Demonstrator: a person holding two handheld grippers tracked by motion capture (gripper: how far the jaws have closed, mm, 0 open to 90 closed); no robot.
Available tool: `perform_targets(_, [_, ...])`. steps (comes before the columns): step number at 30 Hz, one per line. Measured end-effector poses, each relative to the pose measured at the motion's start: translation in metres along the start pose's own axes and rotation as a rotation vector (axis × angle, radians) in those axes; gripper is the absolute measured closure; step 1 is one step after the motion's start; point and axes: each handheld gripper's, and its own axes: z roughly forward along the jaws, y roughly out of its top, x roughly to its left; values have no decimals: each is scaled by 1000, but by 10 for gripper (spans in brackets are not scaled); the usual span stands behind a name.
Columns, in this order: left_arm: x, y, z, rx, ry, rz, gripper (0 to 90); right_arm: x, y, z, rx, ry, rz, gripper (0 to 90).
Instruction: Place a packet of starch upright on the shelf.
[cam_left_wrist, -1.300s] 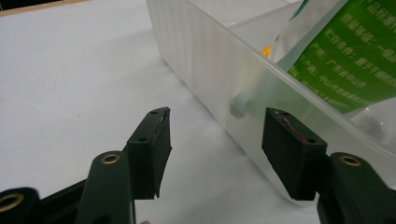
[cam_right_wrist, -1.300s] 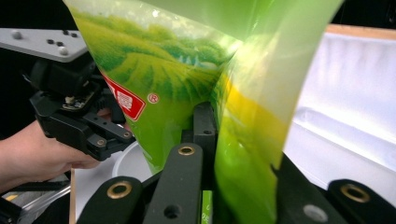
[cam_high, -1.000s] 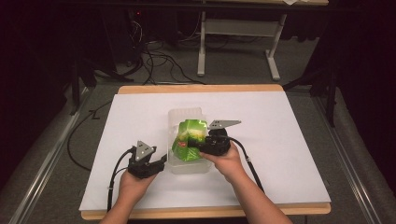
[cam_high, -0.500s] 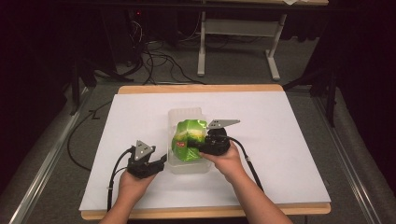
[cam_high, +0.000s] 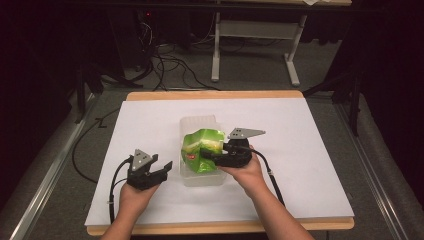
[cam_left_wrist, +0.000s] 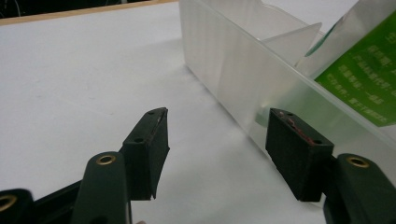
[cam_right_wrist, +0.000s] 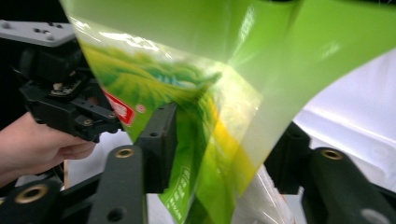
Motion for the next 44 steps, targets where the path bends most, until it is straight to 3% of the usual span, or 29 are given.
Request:
perform_targets(4, [4,0,-4,-11,8,-3,397,7,3,-11,-27,-23,-32,429])
perform_targets(11, [11,0,-10,-19,32,16,392,11,2,-39,-37,-78,-74,410])
perform_targets(20, [19,-4,-15,-4,40,27,375,-1,-13,-90,-69,-165,-69,408])
perform_targets(23, [21,-5,-16,-2,49,19,370,-13,-22,-109,-76,-243,-70,385])
perform_targets(29, [25,-8,-15,13,67,14,359,-45,-54,-147,-89,-472,-31,350])
perform_targets(32, [25,-9,-15,19,95,16,350,-68,-77,-158,-48,-584,34,355])
perform_targets(35, [24,-9,-13,27,96,21,348,-74,-81,-157,-34,-611,48,355])
perform_targets(40, [24,-8,-12,27,94,24,341,-67,-76,-154,-58,-603,13,354])
perform_targets(44, [24,-8,-15,20,87,15,337,-66,-76,-155,-67,-600,19,347])
